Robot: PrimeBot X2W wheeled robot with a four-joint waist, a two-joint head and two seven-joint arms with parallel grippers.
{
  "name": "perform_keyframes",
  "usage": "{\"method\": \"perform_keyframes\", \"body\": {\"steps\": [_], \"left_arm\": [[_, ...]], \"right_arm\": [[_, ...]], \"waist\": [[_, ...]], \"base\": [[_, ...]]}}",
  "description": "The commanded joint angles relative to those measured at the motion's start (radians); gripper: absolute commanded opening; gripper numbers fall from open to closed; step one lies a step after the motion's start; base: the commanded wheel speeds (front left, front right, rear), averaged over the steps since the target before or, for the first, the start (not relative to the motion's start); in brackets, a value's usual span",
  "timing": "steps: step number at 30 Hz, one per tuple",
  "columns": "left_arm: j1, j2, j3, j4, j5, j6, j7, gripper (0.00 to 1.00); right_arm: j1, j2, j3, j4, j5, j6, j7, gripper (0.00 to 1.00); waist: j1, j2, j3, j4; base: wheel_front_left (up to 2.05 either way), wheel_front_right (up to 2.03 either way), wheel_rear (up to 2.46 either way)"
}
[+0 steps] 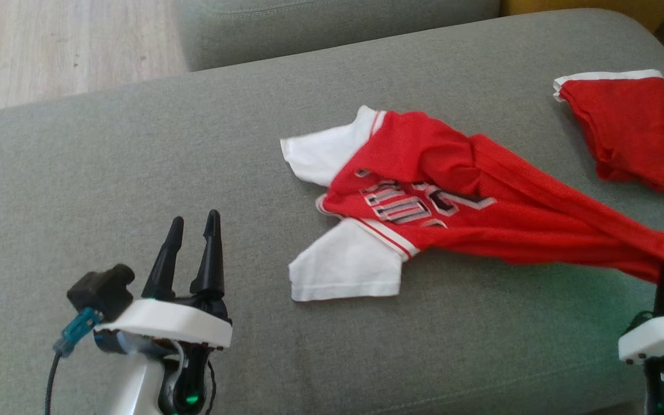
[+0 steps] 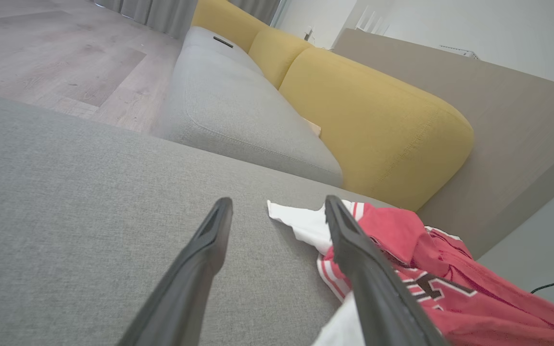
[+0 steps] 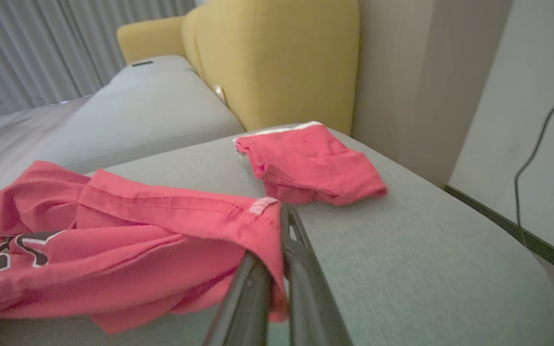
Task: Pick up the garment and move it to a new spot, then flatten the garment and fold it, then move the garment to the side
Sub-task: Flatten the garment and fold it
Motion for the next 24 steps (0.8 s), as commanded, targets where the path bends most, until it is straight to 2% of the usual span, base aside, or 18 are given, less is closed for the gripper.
{"method": "perform_keyframes", "body": {"steps": [1,3,5,10,18,24], "left_arm": [[-0.053,0.003,0.023,-0.028,0.001,-0.001,-0.008,1.00],[-0.054,0.003,0.019,-0.026,0.000,-0.001,-0.008,1.00],[-0.054,0.003,0.014,-0.021,0.000,-0.003,-0.008,1.00],[-0.049,0.003,0.015,-0.012,-0.002,-0.002,-0.008,1.00],[-0.041,0.003,0.011,-0.016,-0.006,0.000,-0.008,1.00],[-0.031,0.003,-0.004,-0.026,-0.009,0.002,-0.008,1.00]], "right_arm": [[-0.018,-0.005,0.017,-0.024,-0.002,0.007,0.011,0.00],[-0.016,-0.005,0.010,-0.011,0.002,0.007,0.024,0.00],[-0.019,-0.005,0.011,-0.009,0.000,0.007,0.018,1.00],[-0.036,-0.005,0.067,-0.056,0.006,0.007,-0.023,1.00],[-0.038,-0.005,0.256,-0.189,0.035,0.007,-0.077,1.00],[-0.020,-0.005,0.373,-0.164,0.024,0.007,-0.059,1.00]], "waist": [[0.0000,0.0000,0.002,-0.002],[0.0000,0.0000,0.003,0.001],[0.0000,0.0000,0.002,0.008],[0.0000,0.0000,-0.007,0.033],[0.0000,0.0000,-0.033,0.083],[0.0000,0.0000,-0.045,0.131]], "base": [[0.00,0.00,0.00],[0.00,0.00,0.00],[0.00,0.00,0.00],[0.00,0.00,0.00],[0.00,0.00,0.00],[0.00,0.00,0.00]]}}
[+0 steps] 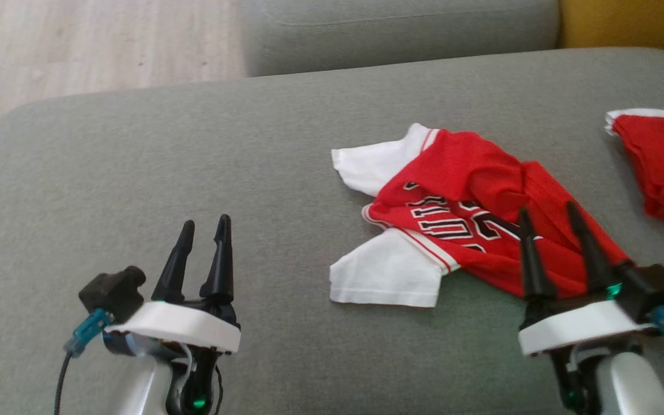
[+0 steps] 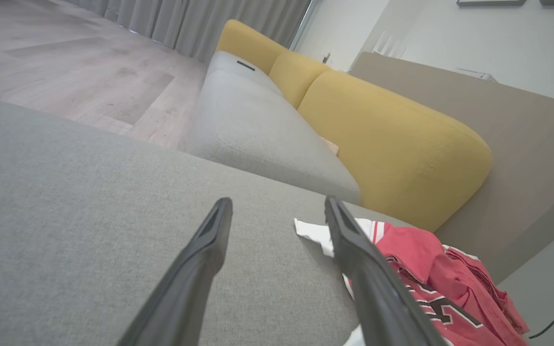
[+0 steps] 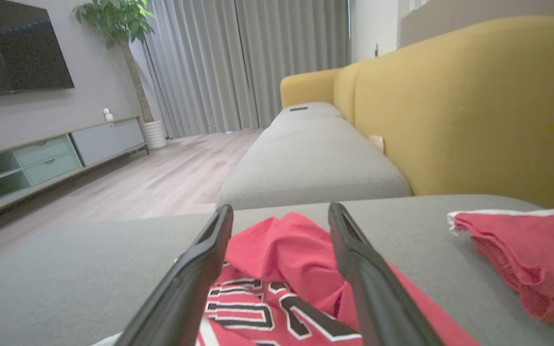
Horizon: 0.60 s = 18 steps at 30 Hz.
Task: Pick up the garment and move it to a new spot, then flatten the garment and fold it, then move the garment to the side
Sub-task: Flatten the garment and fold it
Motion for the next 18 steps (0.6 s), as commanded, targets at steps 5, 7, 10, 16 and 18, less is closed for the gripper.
{"method": "perform_keyframes", "body": {"steps": [5,7,10,16,18], "left_arm": [[-0.027,0.003,0.014,-0.037,-0.010,0.006,-0.008,1.00],[-0.025,0.003,0.007,-0.036,-0.011,0.007,-0.008,1.00],[-0.025,0.003,-0.003,-0.034,-0.013,0.009,-0.008,1.00],[-0.039,0.003,-0.019,-0.037,-0.024,0.013,-0.008,1.00],[-0.046,0.003,-0.026,-0.037,-0.032,0.015,-0.008,1.00]], "right_arm": [[-0.029,-0.008,0.067,0.019,-0.008,0.007,0.009,1.00],[-0.042,-0.008,0.075,0.041,-0.021,0.007,0.013,1.00],[-0.080,-0.008,0.084,0.076,-0.067,0.007,0.027,1.00],[-0.233,-0.036,0.105,0.191,-0.219,0.007,0.103,1.00],[-0.291,-0.048,0.098,0.253,-0.251,0.007,0.145,1.00]], "waist": [[0.0000,0.0000,0.003,0.053],[0.0000,0.0000,0.009,0.071],[0.0000,0.0000,0.020,0.098],[0.0000,0.0000,0.060,0.144],[0.0000,0.0000,0.078,0.157]], "base": [[0.00,0.00,0.00],[0.00,0.00,0.00],[0.00,0.00,0.00],[0.00,0.00,0.00],[0.00,0.00,0.00]]}}
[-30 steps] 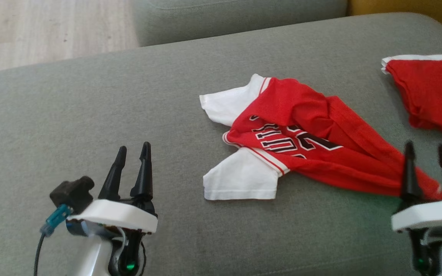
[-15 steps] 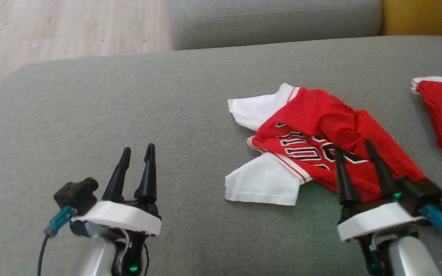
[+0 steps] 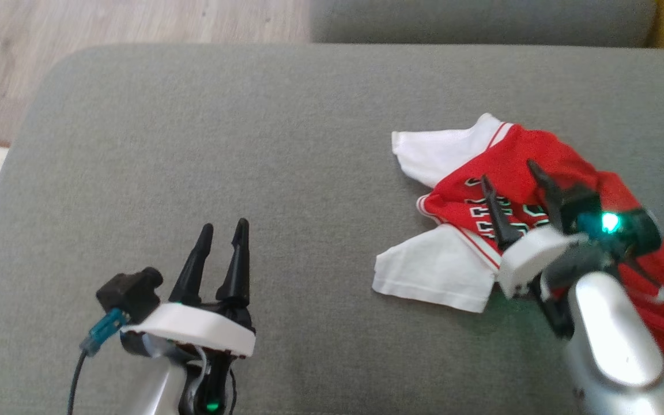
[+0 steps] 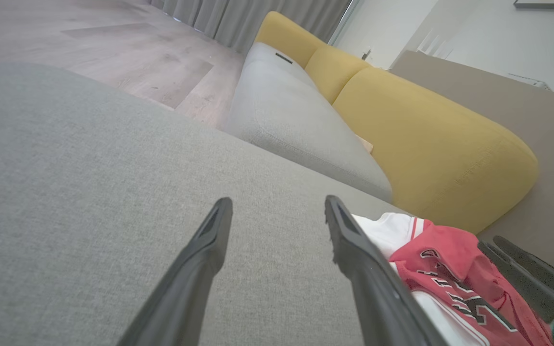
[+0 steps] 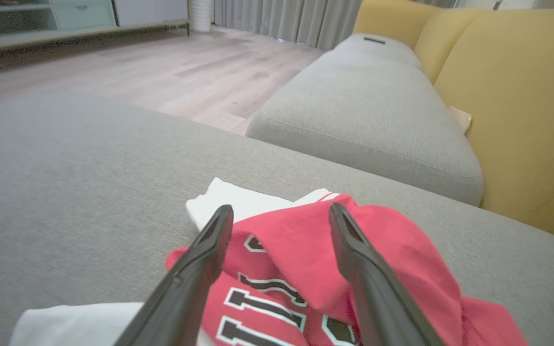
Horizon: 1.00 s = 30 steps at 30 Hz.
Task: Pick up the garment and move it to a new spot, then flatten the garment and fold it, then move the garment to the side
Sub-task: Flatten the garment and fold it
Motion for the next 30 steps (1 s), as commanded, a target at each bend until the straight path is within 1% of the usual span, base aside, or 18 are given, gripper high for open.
{"method": "perform_keyframes", "body": {"steps": [1,6,11,14,15,16,17,18,20,23,26,27,30], "left_arm": [[-0.058,0.003,0.017,-0.032,-0.009,0.006,-0.008,1.00],[-0.074,0.003,0.000,-0.035,-0.021,0.012,-0.008,1.00],[-0.081,0.003,0.002,-0.035,-0.021,0.012,-0.008,1.00],[-0.079,0.003,0.013,-0.033,-0.020,0.013,-0.008,1.00],[-0.076,0.003,0.015,-0.030,-0.016,0.013,-0.008,1.00],[-0.075,0.003,0.014,-0.028,-0.014,0.013,-0.008,1.00],[-0.076,0.003,0.015,-0.027,-0.011,0.013,-0.008,1.00],[-0.076,0.003,0.016,-0.027,-0.009,0.014,-0.008,1.00],[-0.077,0.003,0.024,-0.027,-0.004,0.014,-0.008,1.00],[-0.081,0.003,0.031,-0.027,0.005,0.012,-0.008,1.00],[-0.085,0.003,0.032,-0.030,0.010,0.011,-0.008,1.00],[-0.085,0.003,0.032,-0.030,0.010,0.011,-0.008,1.00],[-0.092,0.003,0.022,-0.032,0.008,0.009,-0.008,1.00]], "right_arm": [[-0.101,-0.016,0.002,0.041,-0.028,0.007,0.031,1.00],[-0.218,-0.022,-0.015,0.195,-0.049,0.007,0.093,1.00],[-0.297,-0.030,0.018,0.353,-0.052,0.007,0.201,1.00],[-0.323,-0.027,0.051,0.444,-0.040,0.007,0.256,1.00],[-0.338,-0.024,0.056,0.495,-0.038,0.007,0.274,1.00],[-0.344,-0.021,0.052,0.517,-0.035,0.007,0.277,0.74],[-0.350,-0.016,0.046,0.536,-0.030,0.007,0.275,0.31],[-0.357,-0.012,0.042,0.551,-0.031,0.007,0.269,0.00],[-0.371,-0.003,0.035,0.573,-0.036,0.007,0.240,0.00],[-0.396,0.008,0.011,0.585,-0.049,0.007,0.162,0.00],[-0.438,0.017,-0.014,0.583,-0.066,0.007,0.074,0.00],[-0.438,0.017,-0.014,0.583,-0.066,0.007,0.074,0.00],[-0.495,0.023,-0.036,0.574,-0.074,0.007,-0.016,0.00]], "waist": [[0.0000,0.0000,0.039,0.032],[0.0000,0.0000,0.072,0.058],[0.0000,0.0000,0.091,0.061],[0.0000,0.0000,0.092,0.051],[0.0000,0.0000,0.090,0.042],[0.0000,0.0000,0.090,0.039],[0.0000,0.0000,0.089,0.035],[0.0000,0.0000,0.089,0.031],[0.0000,0.0000,0.089,0.022],[0.0000,0.0000,0.090,0.015],[0.0000,0.0000,0.094,0.012],[0.0000,0.0000,0.094,0.012],[0.0000,0.0000,0.102,0.021]], "base": [[0.00,0.00,0.00],[0.00,0.00,0.00],[0.00,0.00,0.00],[0.00,0.00,0.00],[0.00,0.00,0.00],[0.00,0.00,0.00],[0.00,0.00,0.00],[0.00,0.00,0.00],[0.00,0.00,0.00],[0.00,0.00,0.00],[0.00,0.00,0.00],[0.00,0.00,0.00],[0.00,0.00,0.00]]}}
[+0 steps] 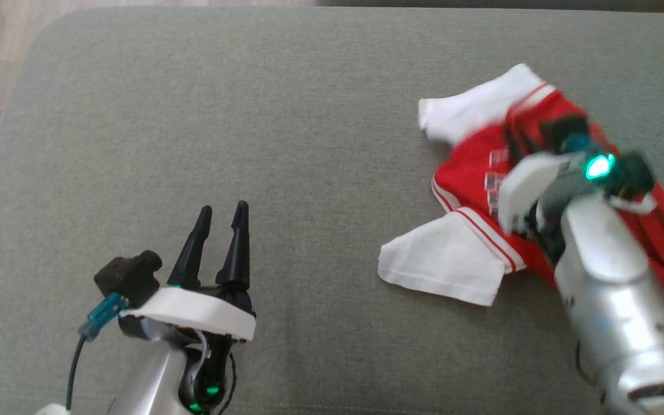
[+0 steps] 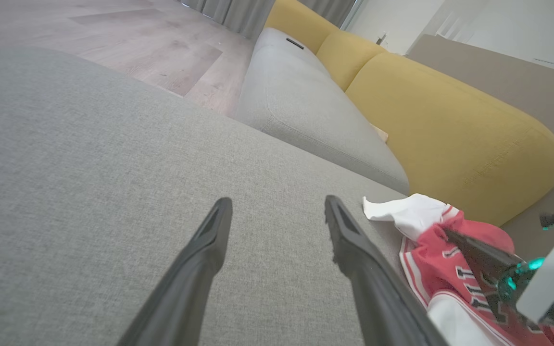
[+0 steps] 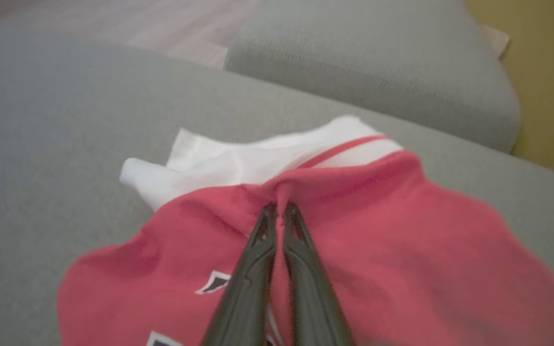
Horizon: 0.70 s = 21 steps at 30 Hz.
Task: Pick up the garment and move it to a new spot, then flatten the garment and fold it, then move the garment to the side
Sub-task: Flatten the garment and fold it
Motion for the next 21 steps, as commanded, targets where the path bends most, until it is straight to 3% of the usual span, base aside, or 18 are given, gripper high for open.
{"method": "perform_keyframes", "body": {"steps": [1,7,13,14,15,21], "left_arm": [[-0.050,0.003,0.028,-0.030,0.004,-0.003,-0.008,1.00],[-0.062,0.003,0.010,-0.031,-0.017,0.001,-0.008,1.00],[-0.058,0.003,0.007,-0.031,-0.024,0.004,-0.008,1.00],[-0.058,0.003,0.008,-0.031,-0.025,0.004,-0.008,1.00],[-0.058,0.003,0.008,-0.031,-0.026,0.005,-0.008,1.00],[-0.054,0.003,0.020,-0.034,-0.025,0.011,-0.008,1.00]], "right_arm": [[-0.074,0.019,0.014,-0.040,-0.011,0.007,-0.027,0.00],[-0.198,0.022,-0.027,-0.049,-0.007,0.007,-0.160,0.00],[-0.261,-0.001,-0.096,0.010,-0.065,0.007,-0.183,0.00],[-0.261,-0.006,-0.103,0.033,-0.084,0.007,-0.168,0.37],[-0.259,-0.006,-0.108,0.057,-0.096,0.007,-0.157,1.00],[-0.232,-0.006,-0.139,0.119,-0.148,0.007,-0.174,1.00]], "waist": [[-0.0001,0.0000,0.003,0.008],[-0.0001,0.0000,0.005,0.047],[-0.0001,0.0000,0.002,0.075],[-0.0001,0.0000,0.002,0.077],[-0.0001,0.0000,0.002,0.079],[-0.0001,0.0000,-0.005,0.057]], "base": [[0.00,0.00,0.00],[0.00,0.00,0.00],[0.00,0.00,0.00],[0.00,0.00,0.00],[0.00,0.00,0.00],[0.00,0.00,0.00]]}}
